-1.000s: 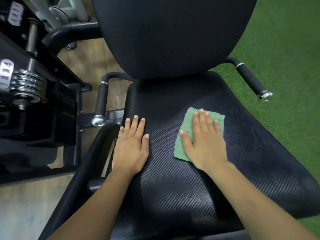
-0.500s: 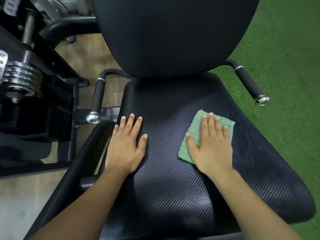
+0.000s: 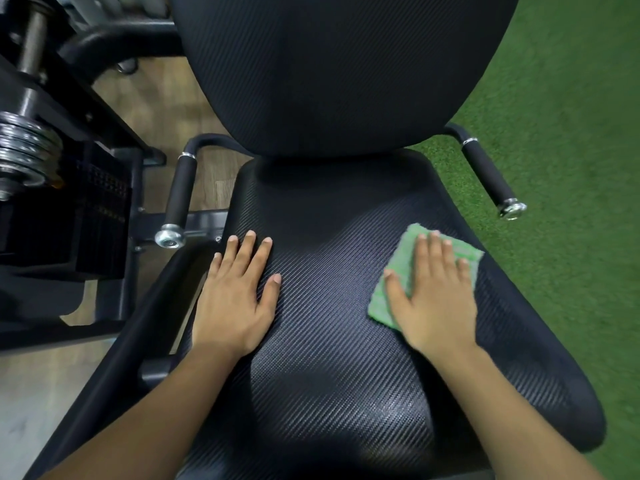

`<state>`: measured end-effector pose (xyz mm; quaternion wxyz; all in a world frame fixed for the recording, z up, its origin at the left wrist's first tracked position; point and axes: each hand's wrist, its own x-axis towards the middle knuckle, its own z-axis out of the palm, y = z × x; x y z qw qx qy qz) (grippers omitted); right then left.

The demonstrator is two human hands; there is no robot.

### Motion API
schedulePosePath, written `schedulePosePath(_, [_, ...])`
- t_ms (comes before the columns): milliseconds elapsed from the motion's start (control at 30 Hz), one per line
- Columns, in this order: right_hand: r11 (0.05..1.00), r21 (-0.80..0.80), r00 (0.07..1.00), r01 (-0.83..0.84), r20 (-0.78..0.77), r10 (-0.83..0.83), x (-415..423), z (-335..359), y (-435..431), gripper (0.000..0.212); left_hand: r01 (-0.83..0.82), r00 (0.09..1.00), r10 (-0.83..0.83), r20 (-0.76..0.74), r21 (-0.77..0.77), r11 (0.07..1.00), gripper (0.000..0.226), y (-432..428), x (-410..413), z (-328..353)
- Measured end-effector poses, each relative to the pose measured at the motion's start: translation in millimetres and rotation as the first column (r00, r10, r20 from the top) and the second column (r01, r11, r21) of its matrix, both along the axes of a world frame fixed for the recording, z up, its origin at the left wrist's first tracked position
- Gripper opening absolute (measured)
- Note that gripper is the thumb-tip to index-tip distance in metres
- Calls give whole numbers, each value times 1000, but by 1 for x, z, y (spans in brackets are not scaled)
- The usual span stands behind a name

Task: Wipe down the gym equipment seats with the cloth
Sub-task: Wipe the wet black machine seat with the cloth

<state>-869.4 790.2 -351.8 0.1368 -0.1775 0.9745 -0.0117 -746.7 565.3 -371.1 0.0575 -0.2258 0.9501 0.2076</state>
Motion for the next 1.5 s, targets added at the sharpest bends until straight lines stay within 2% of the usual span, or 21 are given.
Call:
schedulePosePath(100, [995,53,996,89,-11,-88,-36,-12,-11,88,-1,1000,1,-6,1,1000,67,0,-1,-1])
schedulePosePath(167, [999,43,1000,-8,17,7,-50,-17,-25,87,1,1000,-1,-6,-5,1000,66,0,0,-1])
schedulePosePath(267, [967,-44,966,-250,57,252,-45,-15,-22,86,1,1000,-1,-3,-4,1000,65,0,1,-2])
schedulePosePath(333, [949,-97,952,-299,44,304,-31,-9,-3,81,0,1000,0,-7,0,1000,66,0,1,-1])
schedulePosePath(400, [975,-98,979,-199,15,201,-20,-4,17,81,1,1000,-1,-15,0,1000,65,0,0,-1])
schedulePosePath(500, [1000,-15,1000,18,-1,-18,-28,-5,23,87,5,1000,-5,-19,-10,1000,64,-1,-1,-3])
schedulePosePath(567, [996,25,996,86,-10,-86,-44,-12,11,92,8,1000,-8,-20,-14,1000,64,-1,0,-4])
schedulePosePath(667, [999,22,999,-32,23,31,-56,-16,-9,93,3,1000,-4,-29,-9,1000,65,-1,0,-4])
schedulePosePath(767, [963,-92,964,-254,53,260,-38,-8,-4,85,0,999,0,-38,-6,1000,66,-1,0,-4])
schedulePosePath(833, [946,-143,953,-290,42,299,-19,-1,13,79,1,999,-1,-36,-9,1000,67,-1,0,-3])
schedulePosePath(900, [971,-116,977,-209,26,213,-5,4,37,78,0,999,0,-34,-5,1000,67,-1,0,-2])
schedulePosePath(1000, [998,0,998,70,0,-70,-4,10,67,86,0,1000,0,-29,-1,1000,68,1,0,-2])
schedulePosePath(1067, [989,40,990,144,-8,-144,-16,8,67,90,-8,1000,8,-26,-4,1000,69,-1,0,-2])
schedulePosePath(1133, [998,21,998,66,7,-66,-19,7,58,90,-1,1000,1,-15,-15,1000,69,-1,0,-3])
schedulePosePath(1233, [978,-78,979,-196,46,200,1,10,53,79,3,1000,-3,-8,-9,1000,70,-1,0,-2])
schedulePosePath(1300, [950,-112,952,-292,58,299,18,16,63,73,1,1000,-1,-11,-1,1000,71,0,1,-1])
schedulePosePath(1367, [958,-118,962,-263,38,269,31,20,79,70,0,1000,0,-11,-2,1000,71,0,1,0])
schedulePosePath(1500, [999,-48,1000,3,-30,-4,31,22,97,76,11,1000,-12,-15,-15,1000,69,-1,0,-2])
